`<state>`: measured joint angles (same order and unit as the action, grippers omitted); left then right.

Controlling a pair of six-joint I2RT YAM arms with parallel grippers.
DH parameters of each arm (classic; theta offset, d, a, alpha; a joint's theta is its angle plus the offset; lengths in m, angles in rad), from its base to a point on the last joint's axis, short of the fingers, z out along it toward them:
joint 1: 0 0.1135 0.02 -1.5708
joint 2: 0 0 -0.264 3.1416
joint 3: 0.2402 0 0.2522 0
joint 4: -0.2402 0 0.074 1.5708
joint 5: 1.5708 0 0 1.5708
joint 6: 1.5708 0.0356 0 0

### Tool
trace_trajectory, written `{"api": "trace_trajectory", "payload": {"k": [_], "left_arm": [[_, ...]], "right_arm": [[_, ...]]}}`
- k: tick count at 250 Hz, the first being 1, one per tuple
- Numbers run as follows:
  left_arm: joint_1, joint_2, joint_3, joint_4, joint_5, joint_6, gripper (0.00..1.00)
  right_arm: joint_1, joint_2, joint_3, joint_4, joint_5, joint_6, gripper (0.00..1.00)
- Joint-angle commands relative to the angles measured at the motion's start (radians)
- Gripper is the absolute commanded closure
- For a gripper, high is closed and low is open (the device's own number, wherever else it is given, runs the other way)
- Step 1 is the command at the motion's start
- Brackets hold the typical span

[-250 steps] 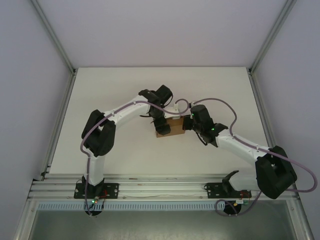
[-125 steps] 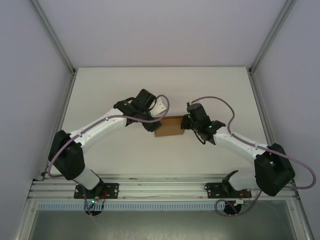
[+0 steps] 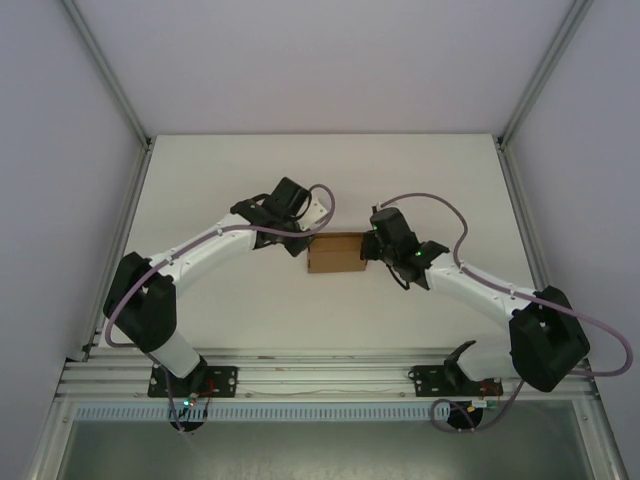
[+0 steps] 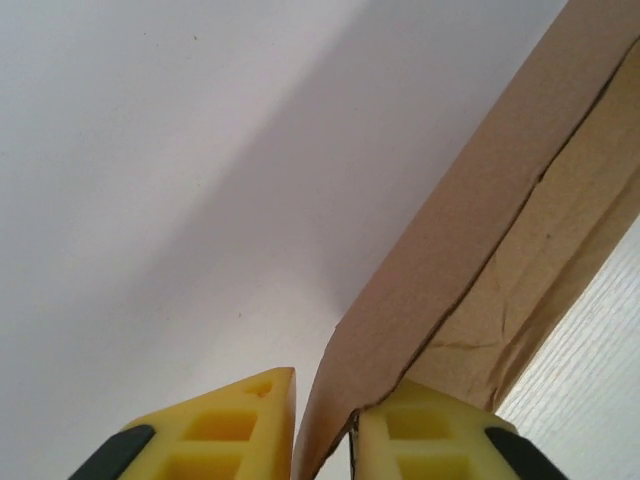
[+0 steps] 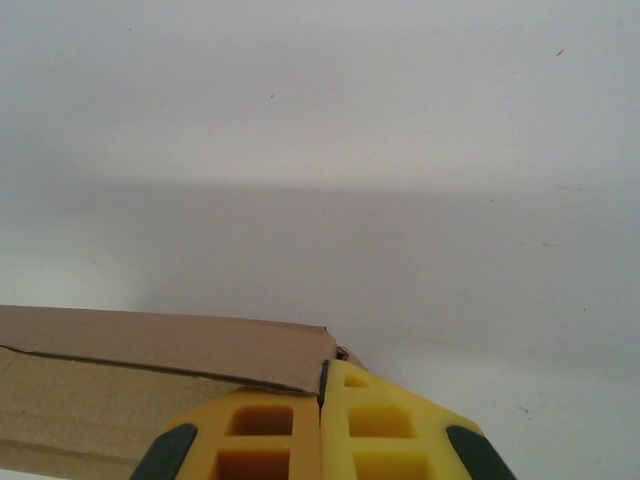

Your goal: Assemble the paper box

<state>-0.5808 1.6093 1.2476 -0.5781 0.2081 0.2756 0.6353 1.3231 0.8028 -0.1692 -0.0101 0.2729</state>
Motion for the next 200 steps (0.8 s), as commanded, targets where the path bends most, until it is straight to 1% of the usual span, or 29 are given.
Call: {"api": "trace_trajectory", "payload": {"k": [1, 14, 25, 34, 51, 70, 90, 103, 115, 129, 151, 162, 181, 200], "left_arm": [[0.002, -0.024, -0.010, 0.020, 0.032, -0.053, 0.85], [0.002, -0.022, -0.008, 0.018, 0.045, -0.072, 0.91], [0.000, -0.023, -0.014, 0.028, 0.050, -0.096, 0.94], [0.001, -0.022, -0.017, 0.034, 0.051, -0.119, 1.00], [0.001, -0.024, -0.015, 0.035, 0.045, -0.183, 1.00], [0.001, -0.024, -0.009, 0.039, 0.073, -0.261, 1.00], [0.001, -0.022, 0.004, 0.040, 0.096, -0.367, 1.00], [-0.001, -0.019, 0.004, 0.045, 0.093, -0.443, 1.00], [-0.004, -0.016, 0.000, 0.050, 0.085, -0.492, 1.00], [-0.007, -0.020, -0.023, 0.069, 0.046, -0.544, 1.00], [-0.009, -0.023, -0.052, 0.092, 0.002, -0.593, 1.00], [-0.010, -0.023, -0.056, 0.101, 0.000, -0.623, 1.00], [-0.013, -0.025, -0.063, 0.114, 0.033, -0.659, 1.00], [-0.025, -0.039, -0.075, 0.109, -0.011, -0.687, 1.00]], "right_arm": [[0.027, 0.019, 0.011, -0.100, 0.049, 0.008, 1.00], [0.043, 0.024, 0.018, -0.115, 0.082, 0.005, 1.00], [0.056, 0.028, 0.024, -0.125, 0.121, 0.009, 1.00], [0.065, 0.026, 0.027, -0.131, 0.146, 0.013, 1.00], [0.087, 0.021, 0.024, -0.132, 0.196, 0.028, 1.00], [0.117, 0.016, 0.022, -0.137, 0.253, 0.037, 1.00], [0.144, 0.014, 0.022, -0.151, 0.325, 0.063, 1.00], [0.161, 0.008, 0.019, -0.151, 0.369, 0.089, 1.00], [0.172, 0.003, 0.009, -0.134, 0.380, 0.101, 1.00], [0.180, -0.005, -0.010, -0.100, 0.387, 0.117, 1.00], [0.182, -0.016, -0.033, -0.062, 0.382, 0.131, 1.00], [0.183, -0.016, -0.034, -0.059, 0.383, 0.137, 1.00], [0.191, -0.013, -0.027, -0.069, 0.405, 0.142, 1.00], [0.200, -0.015, -0.024, -0.076, 0.438, 0.141, 1.00]]}}
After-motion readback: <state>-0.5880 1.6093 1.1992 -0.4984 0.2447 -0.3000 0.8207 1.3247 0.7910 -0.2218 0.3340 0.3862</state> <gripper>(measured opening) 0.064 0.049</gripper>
